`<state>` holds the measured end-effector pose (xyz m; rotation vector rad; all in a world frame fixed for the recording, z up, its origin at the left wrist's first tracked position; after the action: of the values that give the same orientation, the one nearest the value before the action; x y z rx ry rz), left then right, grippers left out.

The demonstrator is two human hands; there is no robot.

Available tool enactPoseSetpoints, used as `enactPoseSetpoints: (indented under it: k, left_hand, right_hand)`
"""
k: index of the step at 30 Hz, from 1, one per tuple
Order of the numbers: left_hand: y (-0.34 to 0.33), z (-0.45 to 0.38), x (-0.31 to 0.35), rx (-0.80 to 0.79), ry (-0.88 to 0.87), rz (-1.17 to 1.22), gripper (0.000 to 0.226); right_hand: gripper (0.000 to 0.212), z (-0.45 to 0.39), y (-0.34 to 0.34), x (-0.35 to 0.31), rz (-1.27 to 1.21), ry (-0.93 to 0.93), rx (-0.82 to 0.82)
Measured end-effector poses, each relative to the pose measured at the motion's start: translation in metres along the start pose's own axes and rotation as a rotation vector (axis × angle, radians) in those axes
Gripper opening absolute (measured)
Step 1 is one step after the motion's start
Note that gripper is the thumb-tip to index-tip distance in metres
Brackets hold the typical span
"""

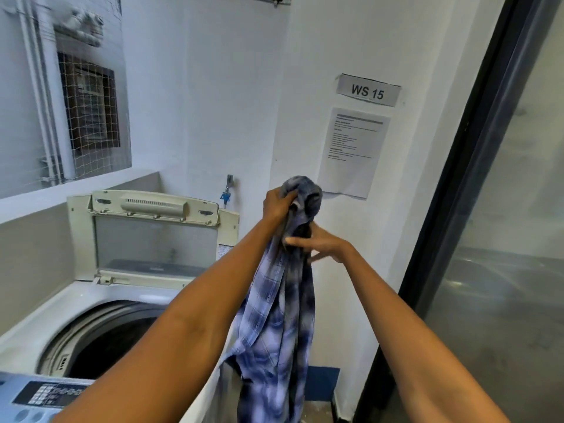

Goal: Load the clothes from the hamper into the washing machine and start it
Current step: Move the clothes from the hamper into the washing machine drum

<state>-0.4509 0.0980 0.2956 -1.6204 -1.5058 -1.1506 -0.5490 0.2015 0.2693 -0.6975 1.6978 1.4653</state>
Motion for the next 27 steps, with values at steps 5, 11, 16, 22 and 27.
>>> enactPoseSetpoints:
  k: [5, 11, 16, 22, 27]
  left_hand:
    - [0.006, 0.001, 0.009, -0.143, -0.046, 0.054, 0.04]
    - [0.034, 0.019, -0.038, -0.357, 0.201, -0.008, 0.078]
    - [0.054, 0.032, -0.095, -0.664, 0.329, -0.352, 0.059]
    - [0.065, 0.003, -0.084, -0.256, 0.089, -0.69, 0.041]
    - [0.073, -0.013, -0.04, -0.53, 0.114, -0.972, 0.071]
  right_hand:
    - [0.032, -0.025, -0.032, 0.01, -0.159, -0.079, 0.34]
    - [0.019, -0.047, -0.011, -0.018, -0.533, -0.103, 0.558]
    - [0.008, -0.054, 0.024, -0.067, -0.99, -0.001, 0.672]
    - [0.044, -0.05, 0.056, -0.037, 0.004, -0.129, 0.83]
    - [0.046, -0.034, 0.039, 0.03, 0.337, -0.311, 0.49]
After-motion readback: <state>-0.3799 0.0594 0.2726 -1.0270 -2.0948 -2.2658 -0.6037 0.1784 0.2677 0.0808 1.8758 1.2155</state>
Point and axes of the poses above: each hand's wrist, its own z-axis away from the middle knuckle, its own y-axis out of the back of the hand, x = y × z, the point moved 1 cm from there along -z, towards the middle knuckle, and after that the axes turned 5 degrees about x, right-handed, at the moved point
